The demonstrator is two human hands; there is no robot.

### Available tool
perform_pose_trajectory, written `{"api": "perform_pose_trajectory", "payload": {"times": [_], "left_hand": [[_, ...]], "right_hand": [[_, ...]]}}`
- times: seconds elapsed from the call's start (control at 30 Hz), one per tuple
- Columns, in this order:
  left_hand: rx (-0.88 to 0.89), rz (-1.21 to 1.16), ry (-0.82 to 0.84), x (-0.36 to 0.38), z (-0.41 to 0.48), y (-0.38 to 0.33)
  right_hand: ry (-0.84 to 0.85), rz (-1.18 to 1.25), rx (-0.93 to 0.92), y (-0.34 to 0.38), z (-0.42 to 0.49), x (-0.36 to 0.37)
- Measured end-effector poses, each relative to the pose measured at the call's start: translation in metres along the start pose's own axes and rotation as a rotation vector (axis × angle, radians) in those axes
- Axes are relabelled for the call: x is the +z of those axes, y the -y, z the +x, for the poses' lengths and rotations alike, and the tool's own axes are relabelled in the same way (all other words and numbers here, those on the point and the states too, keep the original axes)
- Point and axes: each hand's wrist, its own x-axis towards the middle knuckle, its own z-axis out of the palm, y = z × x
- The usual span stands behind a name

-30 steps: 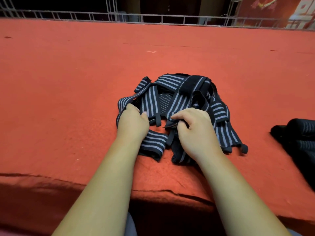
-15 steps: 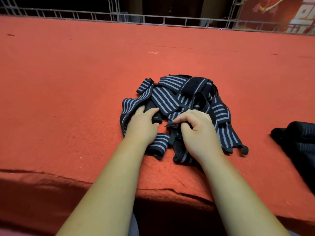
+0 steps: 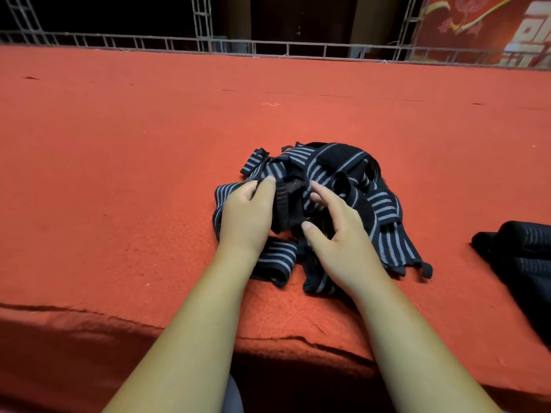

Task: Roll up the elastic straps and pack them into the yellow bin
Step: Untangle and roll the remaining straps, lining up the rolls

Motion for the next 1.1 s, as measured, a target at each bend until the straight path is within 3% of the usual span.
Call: {"api": "perform_pose_trajectory", "payload": {"times": [0.13,0.27,0.43,0.6,0.7,0.93,1.1], "left_hand": [[-0.188,-0.414,0.096,0.0,-0.01,-0.015],[-0.296,-0.569,0.189,-0.012,-0.016,-0.031],[-0.403,-0.521,0.317,-0.026,-0.022,-0.043],[-0.288,-0.381,0.157,-0.031,-0.021,-0.043],[-0.26,-0.339,0.159,-0.029,-0.027,-0.042],[-0.211,-0.267,0.197,-0.017,-0.049,-0.047],[-0.081,-0.043,0.157,-0.004,-0.061,-0.041]], "right_hand": [[0.072,0.012,-0.045,0.003,0.0,0.0],[0.13,0.032,-0.022,0.01,-0.004,-0.003],[0.153,0.108,-0.107,0.026,-0.006,-0.015],[0.099,0.18,-0.145,0.046,-0.014,-0.023],[0.071,0.187,-0.199,0.057,-0.018,-0.032],[0.117,0.559,0.097,0.064,-0.035,-0.04],[0.35,0.52,0.299,0.061,-0.052,-0.062]]}}
